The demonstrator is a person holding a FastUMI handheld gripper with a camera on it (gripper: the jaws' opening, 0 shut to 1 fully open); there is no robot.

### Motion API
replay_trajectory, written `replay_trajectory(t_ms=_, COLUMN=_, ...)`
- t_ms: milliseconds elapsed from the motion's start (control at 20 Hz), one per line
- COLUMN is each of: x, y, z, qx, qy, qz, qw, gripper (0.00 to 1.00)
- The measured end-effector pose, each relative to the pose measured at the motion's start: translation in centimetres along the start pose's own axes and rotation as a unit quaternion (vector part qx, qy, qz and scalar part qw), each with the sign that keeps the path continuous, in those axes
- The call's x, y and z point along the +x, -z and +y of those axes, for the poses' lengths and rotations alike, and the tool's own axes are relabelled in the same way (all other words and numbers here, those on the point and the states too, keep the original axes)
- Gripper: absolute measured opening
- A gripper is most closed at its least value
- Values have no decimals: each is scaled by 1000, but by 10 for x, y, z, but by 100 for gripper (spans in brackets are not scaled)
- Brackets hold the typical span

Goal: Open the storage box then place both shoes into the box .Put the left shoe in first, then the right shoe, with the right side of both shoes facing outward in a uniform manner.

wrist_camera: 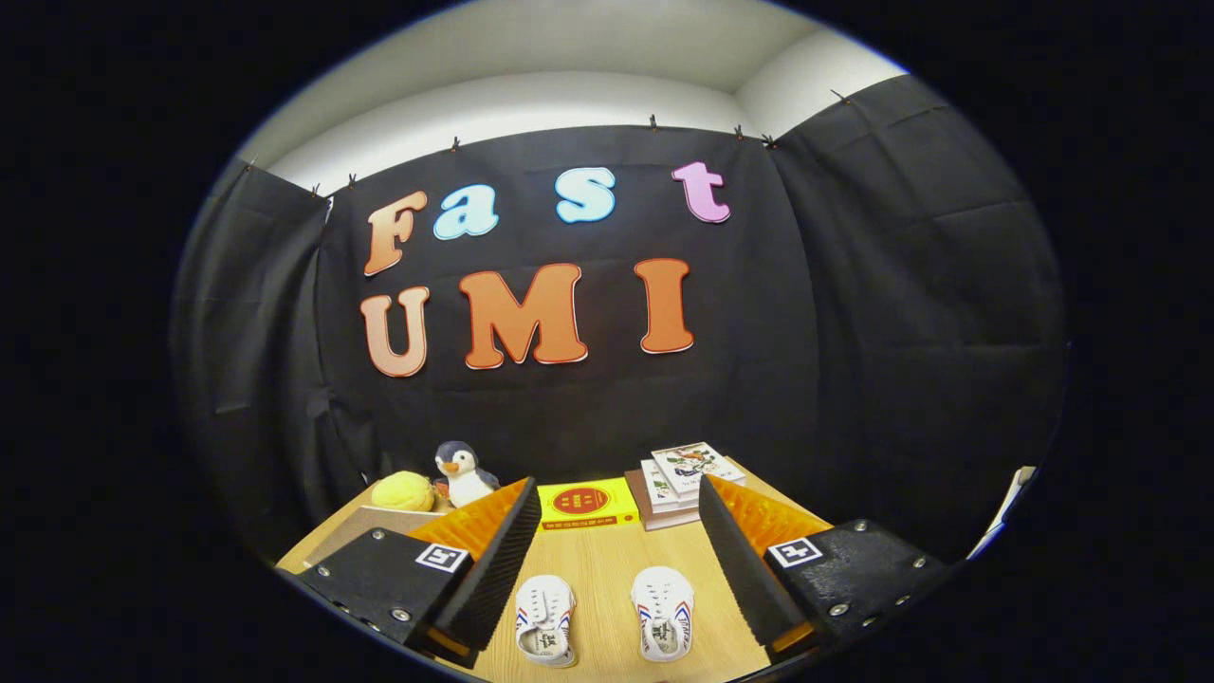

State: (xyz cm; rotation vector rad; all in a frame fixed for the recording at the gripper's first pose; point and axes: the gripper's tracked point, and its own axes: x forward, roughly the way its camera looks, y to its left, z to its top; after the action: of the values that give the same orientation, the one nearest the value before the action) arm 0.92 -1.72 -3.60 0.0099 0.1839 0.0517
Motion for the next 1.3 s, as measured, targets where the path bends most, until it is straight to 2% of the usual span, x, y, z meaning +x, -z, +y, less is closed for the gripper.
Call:
replay_trajectory(t_ms=400, x=18, y=11, z=12, qx=4, qy=-62, qz=28, qw=998, gripper=99)
replay_trajectory(t_ms=900, x=36, y=72, z=34, qx=55, qy=-132, qz=121, qw=982, gripper=98)
replay_trajectory(t_ms=950, x=37, y=80, z=40, qx=71, qy=-150, qz=135, qw=977, gripper=98)
replay_trajectory(t_ms=1050, x=35, y=94, z=64, qx=129, qy=-202, qz=167, qw=956, gripper=98)
replay_trajectory(t_ms=1150, x=36, y=117, z=85, qx=190, qy=-241, qz=215, qw=927, gripper=99)
replay_trajectory(t_ms=1300, x=34, y=145, z=108, qx=265, qy=-277, qz=278, qw=881, gripper=99)
